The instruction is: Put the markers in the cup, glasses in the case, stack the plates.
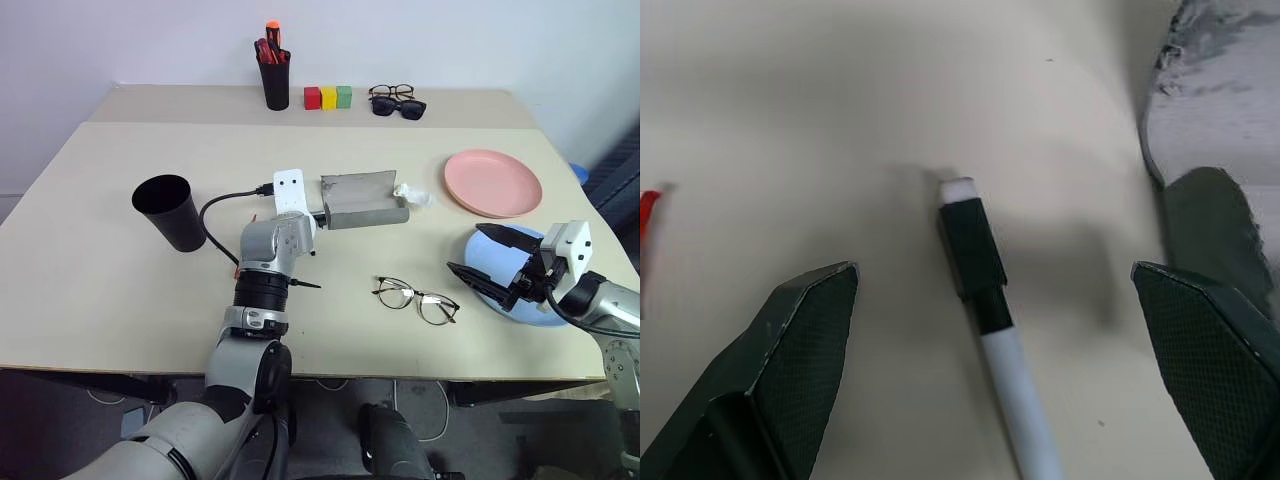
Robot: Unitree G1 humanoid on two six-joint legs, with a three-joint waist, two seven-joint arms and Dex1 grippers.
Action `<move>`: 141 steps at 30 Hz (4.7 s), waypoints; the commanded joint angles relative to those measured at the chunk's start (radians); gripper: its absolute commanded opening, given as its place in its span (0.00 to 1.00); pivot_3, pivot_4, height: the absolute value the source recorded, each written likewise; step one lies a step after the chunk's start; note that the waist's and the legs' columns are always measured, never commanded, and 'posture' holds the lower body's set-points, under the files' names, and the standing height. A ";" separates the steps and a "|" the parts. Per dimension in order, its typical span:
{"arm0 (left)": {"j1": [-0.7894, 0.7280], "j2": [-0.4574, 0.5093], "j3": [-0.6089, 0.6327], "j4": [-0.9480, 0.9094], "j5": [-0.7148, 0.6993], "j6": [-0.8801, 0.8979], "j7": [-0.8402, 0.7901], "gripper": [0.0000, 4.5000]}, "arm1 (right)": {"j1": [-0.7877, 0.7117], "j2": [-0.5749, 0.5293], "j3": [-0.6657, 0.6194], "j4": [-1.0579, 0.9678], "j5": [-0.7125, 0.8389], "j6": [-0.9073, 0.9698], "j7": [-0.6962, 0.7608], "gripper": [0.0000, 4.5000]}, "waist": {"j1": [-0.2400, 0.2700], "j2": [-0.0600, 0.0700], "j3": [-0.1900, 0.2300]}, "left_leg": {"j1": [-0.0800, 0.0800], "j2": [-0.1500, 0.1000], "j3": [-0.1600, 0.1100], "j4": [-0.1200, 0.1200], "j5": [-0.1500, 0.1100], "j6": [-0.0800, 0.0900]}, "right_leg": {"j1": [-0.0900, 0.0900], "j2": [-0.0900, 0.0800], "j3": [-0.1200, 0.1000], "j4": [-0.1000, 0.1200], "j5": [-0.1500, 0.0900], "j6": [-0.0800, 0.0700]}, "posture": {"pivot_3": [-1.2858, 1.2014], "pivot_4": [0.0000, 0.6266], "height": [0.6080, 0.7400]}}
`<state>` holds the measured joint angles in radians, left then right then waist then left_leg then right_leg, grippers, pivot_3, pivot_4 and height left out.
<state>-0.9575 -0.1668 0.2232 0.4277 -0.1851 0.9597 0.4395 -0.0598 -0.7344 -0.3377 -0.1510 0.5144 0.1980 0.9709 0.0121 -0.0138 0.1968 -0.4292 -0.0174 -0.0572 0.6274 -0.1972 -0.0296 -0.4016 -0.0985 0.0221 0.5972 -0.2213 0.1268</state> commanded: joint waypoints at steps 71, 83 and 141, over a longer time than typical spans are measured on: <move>0.112 0.196 -0.340 -0.439 0.041 0.269 -0.526 0.01 | -0.069 0.009 0.026 -0.020 -0.019 0.012 -0.075 1.00 | -0.004 0.001 -0.001 | 0.002 -0.001 -0.001 0.000 0.001 -0.001 | 0.002 0.000 0.001 0.001 0.000 0.001 | 0.52 0.24 1.00; 0.265 0.345 -0.158 -0.607 0.198 -0.815 -0.348 0.01 | -0.202 0.064 0.115 0.063 -0.038 -0.021 -0.056 1.00 | -0.001 0.002 -0.001 | 0.002 0.000 0.000 0.000 0.001 -0.002 | 0.002 -0.001 0.002 0.001 0.001 -0.002 | 0.52 0.24 1.00; 0.305 0.450 -0.135 -0.702 0.091 0.426 -0.610 0.92 | -0.197 0.062 0.097 0.102 -0.056 -0.053 -0.046 1.00 | -0.027 0.001 -0.001 | 0.004 0.000 -0.002 0.001 0.002 -0.001 | 0.002 0.000 0.001 0.004 0.002 0.002 | 0.52 0.24 1.00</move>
<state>-0.6250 0.2744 0.0696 -0.2644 -0.1075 1.3792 -0.1880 -0.2525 -0.6581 -0.2088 -0.0163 0.4532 0.1624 0.9285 -0.0148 -0.0123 0.1955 -0.4257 -0.0177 -0.0591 0.6284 -0.1957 -0.0311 -0.3992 -0.0981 0.0229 0.6008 -0.2189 0.1290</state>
